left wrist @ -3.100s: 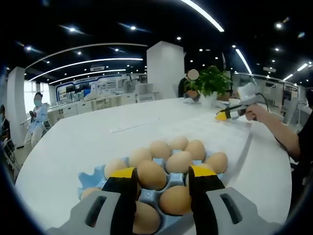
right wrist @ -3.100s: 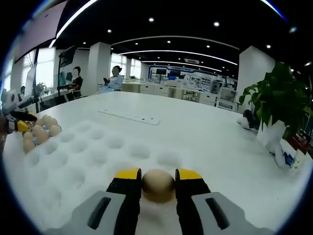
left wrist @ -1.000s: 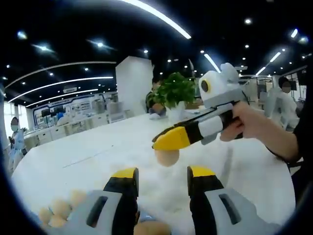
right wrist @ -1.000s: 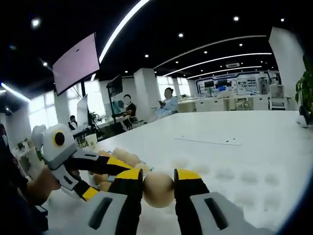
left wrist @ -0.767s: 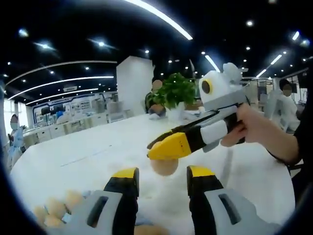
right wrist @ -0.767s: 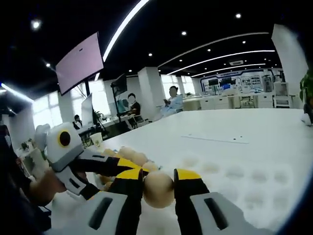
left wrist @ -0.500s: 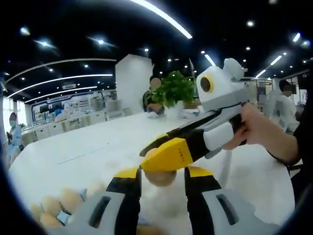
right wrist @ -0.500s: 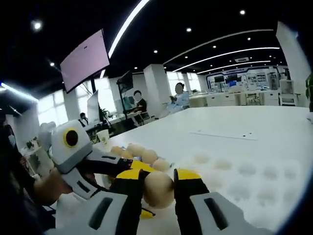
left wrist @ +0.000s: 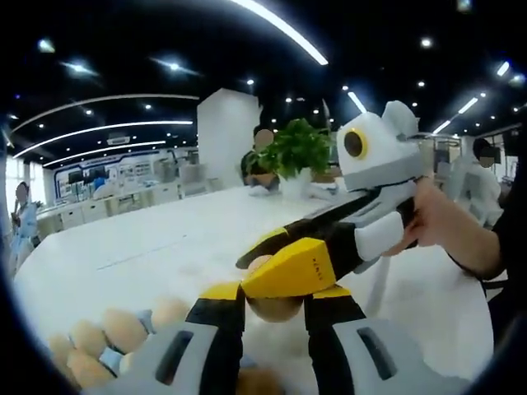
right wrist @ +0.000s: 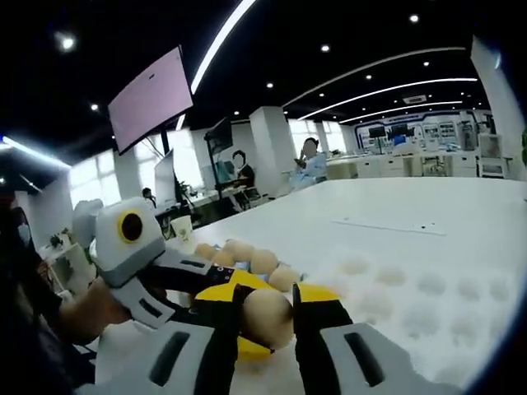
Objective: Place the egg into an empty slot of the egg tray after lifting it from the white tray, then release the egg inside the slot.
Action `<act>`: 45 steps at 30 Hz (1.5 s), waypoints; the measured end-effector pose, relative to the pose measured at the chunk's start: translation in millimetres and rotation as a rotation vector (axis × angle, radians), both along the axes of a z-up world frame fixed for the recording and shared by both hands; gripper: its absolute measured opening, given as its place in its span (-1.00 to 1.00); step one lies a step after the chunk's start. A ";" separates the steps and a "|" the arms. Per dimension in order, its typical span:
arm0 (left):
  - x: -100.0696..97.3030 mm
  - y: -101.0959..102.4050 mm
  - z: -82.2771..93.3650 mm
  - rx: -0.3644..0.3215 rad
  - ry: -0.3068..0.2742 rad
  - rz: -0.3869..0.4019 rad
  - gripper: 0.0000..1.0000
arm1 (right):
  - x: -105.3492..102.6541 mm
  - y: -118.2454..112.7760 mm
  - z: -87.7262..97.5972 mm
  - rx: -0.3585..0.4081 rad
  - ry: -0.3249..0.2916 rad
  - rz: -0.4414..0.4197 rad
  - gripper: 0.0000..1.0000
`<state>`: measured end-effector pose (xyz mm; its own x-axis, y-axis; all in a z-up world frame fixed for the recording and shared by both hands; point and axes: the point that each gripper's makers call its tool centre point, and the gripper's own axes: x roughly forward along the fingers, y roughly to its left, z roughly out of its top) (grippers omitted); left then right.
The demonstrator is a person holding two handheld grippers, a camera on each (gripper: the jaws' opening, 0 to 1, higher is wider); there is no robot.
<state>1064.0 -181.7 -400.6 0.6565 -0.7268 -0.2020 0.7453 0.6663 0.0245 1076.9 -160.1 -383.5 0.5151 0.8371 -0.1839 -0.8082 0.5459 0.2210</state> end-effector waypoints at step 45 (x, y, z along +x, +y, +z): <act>19.4 120.4 32.5 -0.082 -0.020 0.211 -0.45 | 1.4 -12.8 -12.2 -0.052 -0.030 -0.061 -0.48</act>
